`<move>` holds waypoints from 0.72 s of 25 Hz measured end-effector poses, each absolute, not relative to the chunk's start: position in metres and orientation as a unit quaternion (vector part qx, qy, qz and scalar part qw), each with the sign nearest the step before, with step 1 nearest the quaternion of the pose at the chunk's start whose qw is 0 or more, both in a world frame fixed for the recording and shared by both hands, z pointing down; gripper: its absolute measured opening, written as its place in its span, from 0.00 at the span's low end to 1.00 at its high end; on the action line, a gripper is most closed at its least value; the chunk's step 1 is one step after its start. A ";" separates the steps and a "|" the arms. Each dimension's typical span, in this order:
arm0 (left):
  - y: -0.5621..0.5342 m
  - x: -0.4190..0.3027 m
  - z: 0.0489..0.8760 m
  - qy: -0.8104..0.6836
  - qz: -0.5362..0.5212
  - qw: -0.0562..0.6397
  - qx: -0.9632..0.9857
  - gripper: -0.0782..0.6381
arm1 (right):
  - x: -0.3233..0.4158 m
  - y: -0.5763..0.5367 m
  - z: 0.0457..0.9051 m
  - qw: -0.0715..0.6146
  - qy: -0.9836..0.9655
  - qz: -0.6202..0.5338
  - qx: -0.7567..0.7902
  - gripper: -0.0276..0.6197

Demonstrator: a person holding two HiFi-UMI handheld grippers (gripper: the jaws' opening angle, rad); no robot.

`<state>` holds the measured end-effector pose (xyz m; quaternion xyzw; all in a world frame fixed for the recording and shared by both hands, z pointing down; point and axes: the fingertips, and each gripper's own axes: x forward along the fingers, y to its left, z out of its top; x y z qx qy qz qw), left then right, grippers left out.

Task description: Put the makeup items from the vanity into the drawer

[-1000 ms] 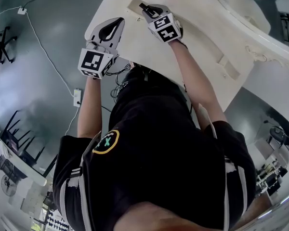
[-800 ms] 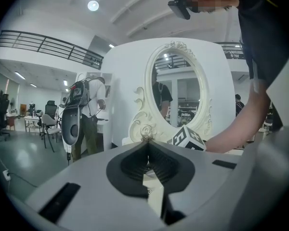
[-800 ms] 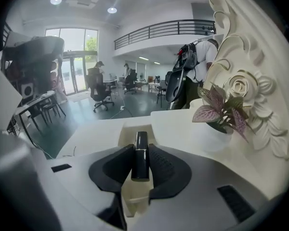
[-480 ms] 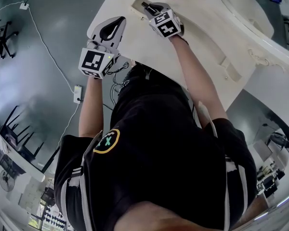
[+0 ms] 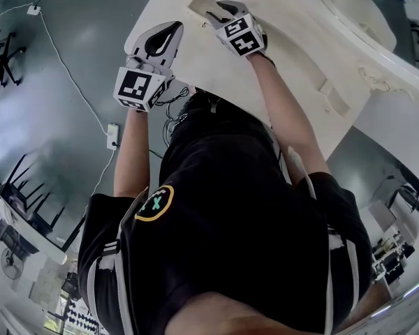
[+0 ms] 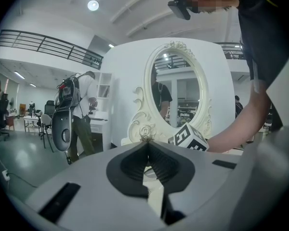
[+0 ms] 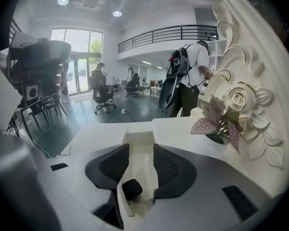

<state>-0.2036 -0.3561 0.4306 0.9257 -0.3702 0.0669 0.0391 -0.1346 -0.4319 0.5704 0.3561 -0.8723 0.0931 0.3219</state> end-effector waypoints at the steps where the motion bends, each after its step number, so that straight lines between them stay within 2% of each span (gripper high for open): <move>1: -0.356 -0.202 0.430 -0.369 0.067 0.038 0.926 0.14 | -0.134 -0.431 0.566 0.318 -0.873 0.090 0.358 0.32; 12: -0.362 -0.181 0.415 -0.344 0.062 0.022 0.936 0.14 | -0.119 -0.397 0.454 0.225 -0.897 0.026 0.378 0.32; 18: -0.359 -0.165 0.401 -0.322 0.055 0.017 0.945 0.14 | -0.097 -0.369 0.391 0.154 -0.904 -0.011 0.398 0.27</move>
